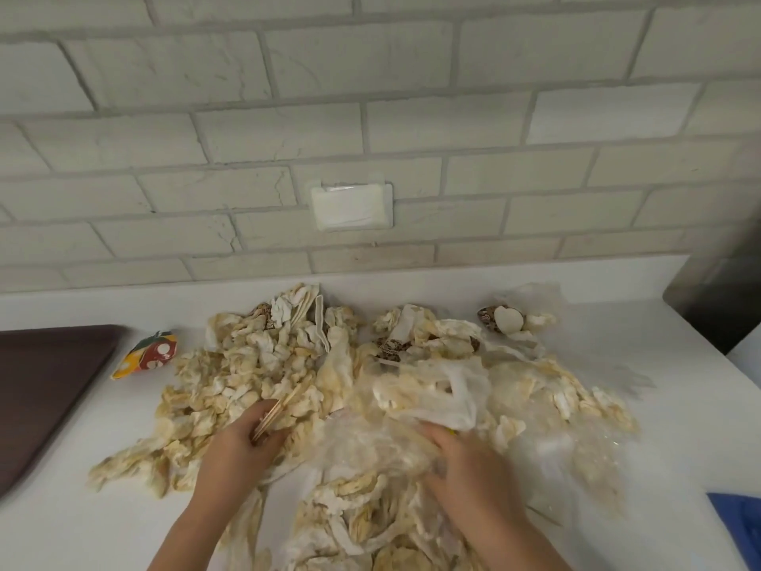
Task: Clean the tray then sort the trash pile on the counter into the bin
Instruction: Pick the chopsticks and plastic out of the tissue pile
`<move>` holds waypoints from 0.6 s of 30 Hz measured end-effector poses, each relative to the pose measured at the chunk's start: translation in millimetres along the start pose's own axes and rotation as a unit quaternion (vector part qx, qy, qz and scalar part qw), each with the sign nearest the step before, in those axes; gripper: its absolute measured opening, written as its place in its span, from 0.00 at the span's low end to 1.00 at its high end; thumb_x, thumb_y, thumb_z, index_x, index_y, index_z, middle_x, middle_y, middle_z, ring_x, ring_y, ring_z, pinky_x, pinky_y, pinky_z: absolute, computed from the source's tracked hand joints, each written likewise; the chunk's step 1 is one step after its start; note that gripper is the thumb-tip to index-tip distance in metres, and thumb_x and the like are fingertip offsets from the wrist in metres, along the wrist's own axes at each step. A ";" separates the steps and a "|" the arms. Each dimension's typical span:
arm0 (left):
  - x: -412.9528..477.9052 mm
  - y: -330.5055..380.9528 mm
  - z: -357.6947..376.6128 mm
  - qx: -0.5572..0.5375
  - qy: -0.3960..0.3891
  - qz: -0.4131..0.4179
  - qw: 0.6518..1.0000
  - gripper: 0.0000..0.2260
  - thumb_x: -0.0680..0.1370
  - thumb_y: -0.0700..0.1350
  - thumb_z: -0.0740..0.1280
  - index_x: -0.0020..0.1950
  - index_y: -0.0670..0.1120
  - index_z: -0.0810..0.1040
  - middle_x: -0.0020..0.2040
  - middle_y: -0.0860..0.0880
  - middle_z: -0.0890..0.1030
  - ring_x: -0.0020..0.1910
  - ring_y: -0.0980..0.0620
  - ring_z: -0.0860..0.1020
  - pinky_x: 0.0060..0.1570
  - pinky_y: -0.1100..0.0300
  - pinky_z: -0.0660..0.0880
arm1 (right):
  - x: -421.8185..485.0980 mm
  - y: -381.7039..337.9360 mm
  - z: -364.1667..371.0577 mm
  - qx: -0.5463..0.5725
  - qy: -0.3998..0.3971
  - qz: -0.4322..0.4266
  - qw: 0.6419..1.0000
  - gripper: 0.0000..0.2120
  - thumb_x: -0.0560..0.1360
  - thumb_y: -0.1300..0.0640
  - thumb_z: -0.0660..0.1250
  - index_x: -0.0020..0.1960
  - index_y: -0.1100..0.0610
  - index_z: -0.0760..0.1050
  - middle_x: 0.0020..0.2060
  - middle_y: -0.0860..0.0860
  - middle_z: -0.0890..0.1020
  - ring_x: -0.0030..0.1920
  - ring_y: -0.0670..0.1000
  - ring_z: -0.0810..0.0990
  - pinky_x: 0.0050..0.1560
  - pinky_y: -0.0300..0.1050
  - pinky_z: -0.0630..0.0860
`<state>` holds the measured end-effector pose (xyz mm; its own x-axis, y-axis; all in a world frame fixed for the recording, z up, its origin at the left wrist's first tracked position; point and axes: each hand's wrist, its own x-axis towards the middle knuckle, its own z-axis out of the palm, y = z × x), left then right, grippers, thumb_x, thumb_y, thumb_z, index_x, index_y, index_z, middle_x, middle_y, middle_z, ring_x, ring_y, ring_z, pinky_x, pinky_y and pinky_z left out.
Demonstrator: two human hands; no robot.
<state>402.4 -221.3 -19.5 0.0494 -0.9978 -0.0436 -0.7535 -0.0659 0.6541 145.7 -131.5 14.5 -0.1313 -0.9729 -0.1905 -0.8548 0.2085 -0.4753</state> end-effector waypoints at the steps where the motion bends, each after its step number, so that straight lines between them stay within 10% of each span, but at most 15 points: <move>1: -1.7 0.8 -1.0 0.001 -0.002 0.007 1.000 0.16 0.74 0.49 0.71 0.60 0.57 0.74 0.35 0.54 0.81 0.27 0.58 0.78 0.29 0.57 0.76 | 4.7 3.8 -3.6 -0.003 0.025 0.014 1.000 0.25 0.77 0.51 0.61 0.70 0.34 0.60 0.57 0.45 0.74 0.54 0.46 0.76 0.53 0.39 0.72; 5: -9.1 5.3 -8.2 0.007 0.007 0.010 1.000 0.21 0.73 0.57 0.69 0.64 0.60 0.68 0.46 0.53 0.81 0.35 0.60 0.79 0.31 0.60 0.75 | 33.8 21.1 -23.6 0.018 0.088 0.033 0.995 0.27 0.74 0.49 0.67 0.72 0.42 0.63 0.63 0.47 0.73 0.52 0.47 0.77 0.48 0.40 0.73; 11: -19.4 17.8 -15.9 -0.023 0.051 0.009 0.998 0.20 0.76 0.55 0.66 0.67 0.55 0.70 0.46 0.52 0.79 0.39 0.61 0.73 0.35 0.61 0.71 | 54.1 21.5 -68.0 0.337 0.152 -0.024 0.929 0.23 0.65 0.48 0.76 0.58 0.48 0.75 0.48 0.40 0.81 0.51 0.45 0.80 0.52 0.39 0.76; 18: -29.2 32.1 -16.3 -0.038 0.063 0.034 0.997 0.16 0.77 0.50 0.67 0.63 0.48 0.75 0.36 0.57 0.76 0.34 0.56 0.76 0.37 0.55 0.74 | 62.5 15.1 -88.3 0.180 0.047 -0.032 0.982 0.31 0.65 0.41 0.74 0.65 0.47 0.73 0.60 0.45 0.78 0.59 0.48 0.77 0.52 0.40 0.69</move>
<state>387.5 -194.3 15.1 0.0860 -0.9917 0.0954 -0.7060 0.0069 0.7082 80.3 -198.1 71.3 -0.1435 -0.9865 -0.0783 -0.6322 0.1523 -0.7597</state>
